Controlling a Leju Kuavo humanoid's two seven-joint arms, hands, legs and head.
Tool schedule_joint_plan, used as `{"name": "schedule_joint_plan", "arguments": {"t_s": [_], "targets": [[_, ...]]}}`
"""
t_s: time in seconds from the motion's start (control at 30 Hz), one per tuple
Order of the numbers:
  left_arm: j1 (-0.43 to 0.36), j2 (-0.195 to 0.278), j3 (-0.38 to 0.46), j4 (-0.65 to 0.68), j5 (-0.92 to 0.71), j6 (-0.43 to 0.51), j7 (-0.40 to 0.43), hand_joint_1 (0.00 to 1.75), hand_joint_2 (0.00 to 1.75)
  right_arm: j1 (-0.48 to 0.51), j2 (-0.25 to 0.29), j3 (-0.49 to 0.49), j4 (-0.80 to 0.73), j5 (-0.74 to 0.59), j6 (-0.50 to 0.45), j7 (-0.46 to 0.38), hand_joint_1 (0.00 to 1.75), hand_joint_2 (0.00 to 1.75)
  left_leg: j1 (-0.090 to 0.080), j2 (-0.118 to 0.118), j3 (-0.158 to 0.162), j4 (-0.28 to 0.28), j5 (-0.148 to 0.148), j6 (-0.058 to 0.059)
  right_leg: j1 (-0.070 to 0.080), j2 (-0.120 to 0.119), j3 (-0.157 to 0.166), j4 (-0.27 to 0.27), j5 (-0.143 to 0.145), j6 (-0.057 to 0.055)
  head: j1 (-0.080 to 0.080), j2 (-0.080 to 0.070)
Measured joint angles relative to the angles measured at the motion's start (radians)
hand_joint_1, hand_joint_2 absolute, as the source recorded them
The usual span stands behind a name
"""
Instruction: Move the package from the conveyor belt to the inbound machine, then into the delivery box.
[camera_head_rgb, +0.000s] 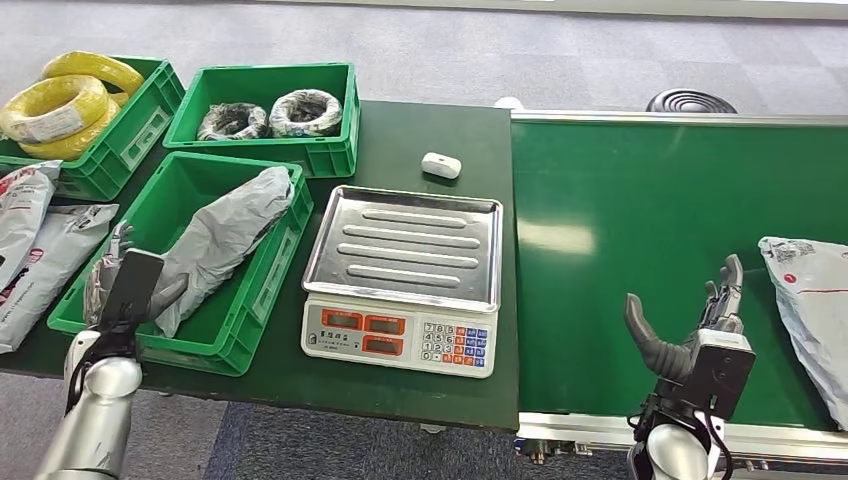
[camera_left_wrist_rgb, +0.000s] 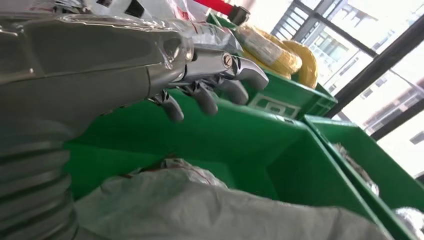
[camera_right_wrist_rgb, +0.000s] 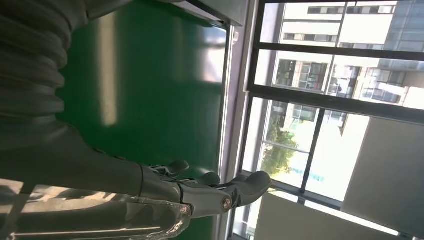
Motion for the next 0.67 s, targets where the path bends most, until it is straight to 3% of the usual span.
{"name": "schedule_joint_plan", "arguments": {"t_s": [0.2,0.33,0.53,0.67], "targets": [[0.083,-0.037,0.058,-0.145,0.241,0.104,-0.251,0.00,1.75,0.027,0.011,0.000,-0.005,0.007,0.005,0.009,0.00,1.75,0.000,0.000,0.000,0.000,0.000,0.000,0.000,0.000,0.000,0.000,0.000,0.000,0.000,0.000],[0.167,-0.068,0.055,-0.309,0.349,0.110,-0.404,0.00,1.75,0.035,0.012,0.001,-0.006,-0.026,0.051,0.004,0.00,1.75,0.000,0.000,0.000,0.000,-0.001,0.000,0.000,0.000,0.000,0.000,0.000,0.000,0.000,0.000],[0.359,-0.099,-0.054,-0.557,0.389,0.006,-0.462,0.00,1.75,0.078,0.006,0.025,-0.039,-0.084,0.190,0.003,0.00,1.75,0.000,0.000,0.000,0.000,-0.002,-0.001,0.000,0.000,0.000,-0.001,-0.002,0.000,0.000,0.000],[0.481,-0.120,-0.150,-0.640,0.391,-0.047,-0.465,0.00,1.75,0.116,0.003,0.061,-0.059,-0.083,0.251,-0.010,0.00,1.75,0.000,0.000,0.000,0.000,-0.004,-0.002,0.000,0.000,0.000,-0.001,-0.002,-0.001,0.000,0.000]]}}
